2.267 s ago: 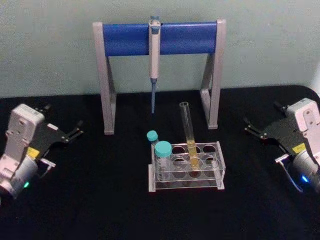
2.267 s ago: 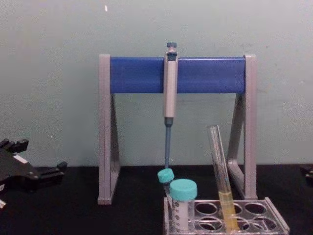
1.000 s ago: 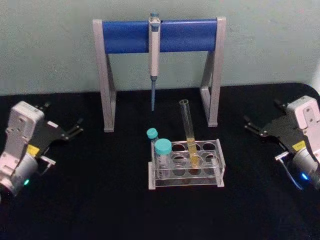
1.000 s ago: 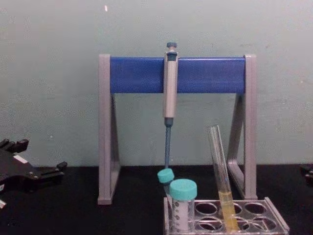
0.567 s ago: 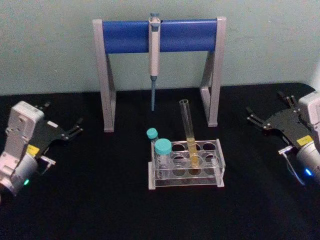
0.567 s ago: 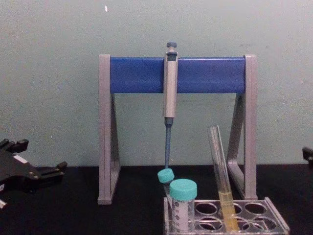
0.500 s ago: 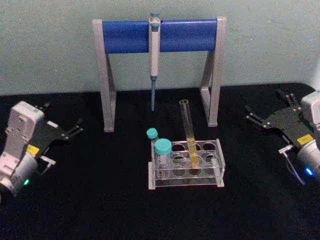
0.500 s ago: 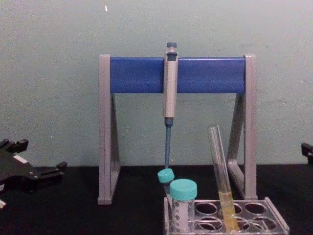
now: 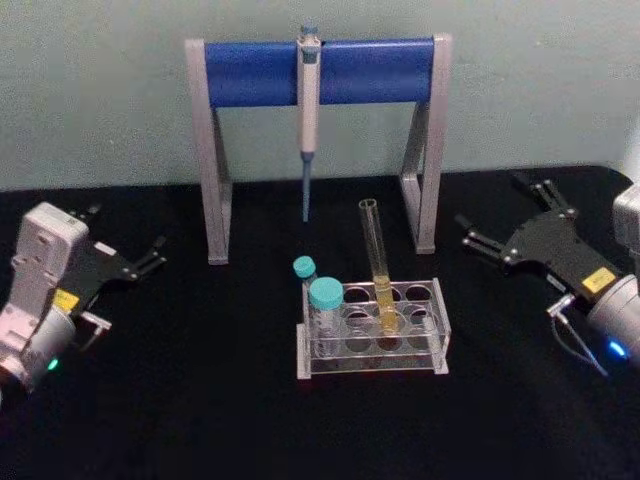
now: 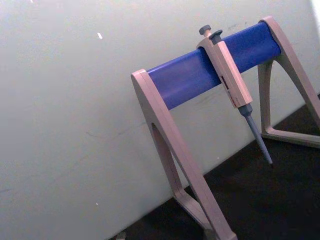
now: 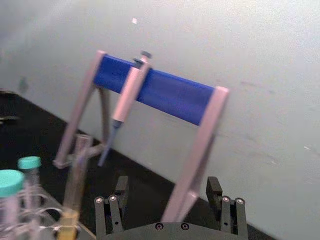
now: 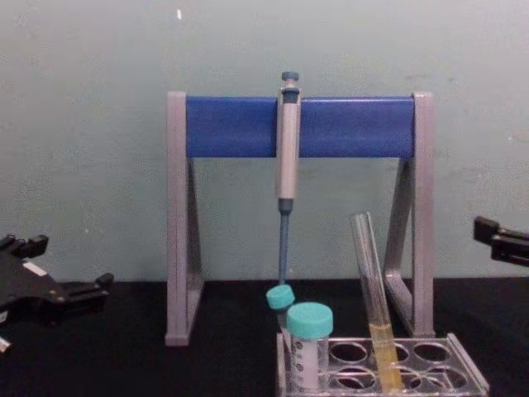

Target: Pick up the test tube from the test tube rack, shake it, then place it back into the test tube rack.

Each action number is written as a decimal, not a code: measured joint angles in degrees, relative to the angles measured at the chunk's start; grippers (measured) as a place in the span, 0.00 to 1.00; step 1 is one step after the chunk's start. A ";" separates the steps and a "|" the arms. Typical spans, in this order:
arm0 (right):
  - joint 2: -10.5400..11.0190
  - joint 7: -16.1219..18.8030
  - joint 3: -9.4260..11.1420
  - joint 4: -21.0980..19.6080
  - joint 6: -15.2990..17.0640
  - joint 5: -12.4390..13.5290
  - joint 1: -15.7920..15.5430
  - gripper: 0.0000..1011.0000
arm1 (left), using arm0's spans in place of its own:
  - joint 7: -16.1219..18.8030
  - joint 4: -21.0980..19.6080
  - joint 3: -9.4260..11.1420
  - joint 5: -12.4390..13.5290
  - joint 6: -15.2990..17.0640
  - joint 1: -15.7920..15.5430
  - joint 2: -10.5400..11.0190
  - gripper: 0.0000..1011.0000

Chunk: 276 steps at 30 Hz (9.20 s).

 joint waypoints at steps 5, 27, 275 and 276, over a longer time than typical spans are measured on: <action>0.49 4.08 -0.65 -1.18 0.85 0.60 0.17 0.99 | 0.00 0.00 0.00 0.00 0.00 0.00 0.00 0.99; -3.11 14.07 -3.88 0.67 11.26 1.29 5.59 0.99 | 0.00 0.00 0.00 0.00 0.00 0.00 0.00 0.99; 3.02 30.61 -0.58 -1.68 12.87 19.61 8.08 0.23 | 0.00 0.00 0.00 0.00 0.00 0.00 0.00 0.99; 3.87 30.11 -0.37 -1.93 12.88 19.59 7.80 0.23 | 0.00 0.00 0.00 0.00 0.00 0.00 0.00 0.99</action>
